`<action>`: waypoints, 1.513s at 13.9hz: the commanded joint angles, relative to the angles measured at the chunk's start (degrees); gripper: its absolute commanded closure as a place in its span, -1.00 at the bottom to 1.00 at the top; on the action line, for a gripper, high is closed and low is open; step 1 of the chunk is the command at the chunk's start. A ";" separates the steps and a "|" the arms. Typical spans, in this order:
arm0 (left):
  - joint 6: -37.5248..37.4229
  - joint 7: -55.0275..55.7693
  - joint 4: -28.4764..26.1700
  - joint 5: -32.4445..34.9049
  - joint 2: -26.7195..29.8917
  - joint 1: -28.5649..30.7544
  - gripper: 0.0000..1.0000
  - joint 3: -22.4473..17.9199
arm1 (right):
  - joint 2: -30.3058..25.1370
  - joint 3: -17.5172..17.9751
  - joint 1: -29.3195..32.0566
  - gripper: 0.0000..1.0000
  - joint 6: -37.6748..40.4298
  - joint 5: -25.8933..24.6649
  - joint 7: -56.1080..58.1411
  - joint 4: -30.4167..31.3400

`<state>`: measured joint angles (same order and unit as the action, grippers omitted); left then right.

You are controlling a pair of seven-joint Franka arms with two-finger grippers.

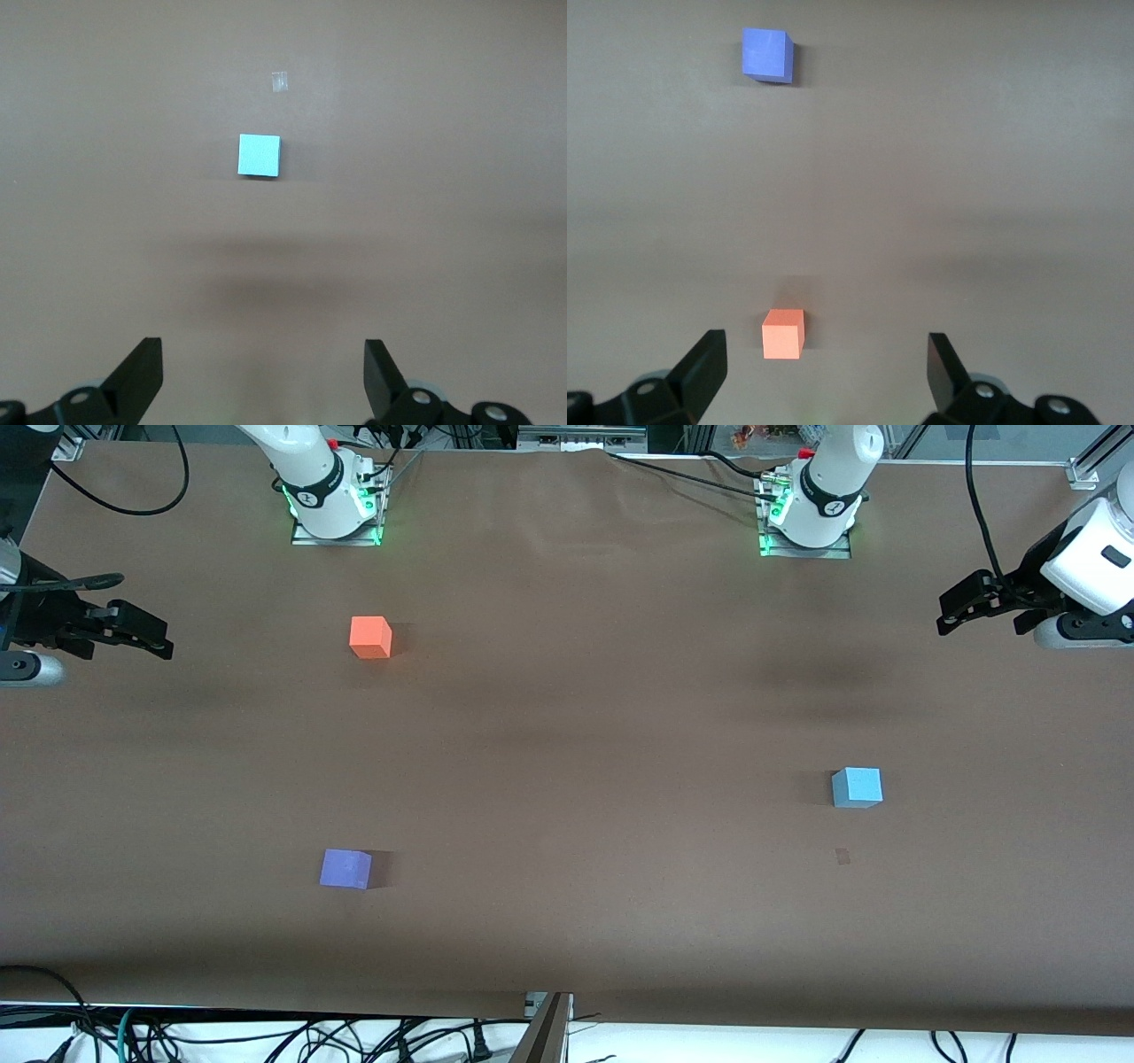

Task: Place blue block between orange and purple blocks

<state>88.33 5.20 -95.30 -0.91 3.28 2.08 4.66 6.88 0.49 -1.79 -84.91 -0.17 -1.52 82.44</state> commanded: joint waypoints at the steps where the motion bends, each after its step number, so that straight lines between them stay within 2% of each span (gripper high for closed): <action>1: -0.35 -0.19 1.34 0.65 -0.47 -0.15 -1.00 0.18 | -0.02 0.13 0.30 -1.00 -0.08 0.70 0.82 -0.35; 21: -0.79 -0.28 1.26 1.17 -1.08 0.20 -1.00 0.18 | 0.06 0.13 0.39 -1.00 -0.08 0.61 0.73 -0.35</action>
<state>88.16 5.20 -95.29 -0.91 2.75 2.12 4.61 6.89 0.49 -1.79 -84.92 -0.17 -1.52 82.44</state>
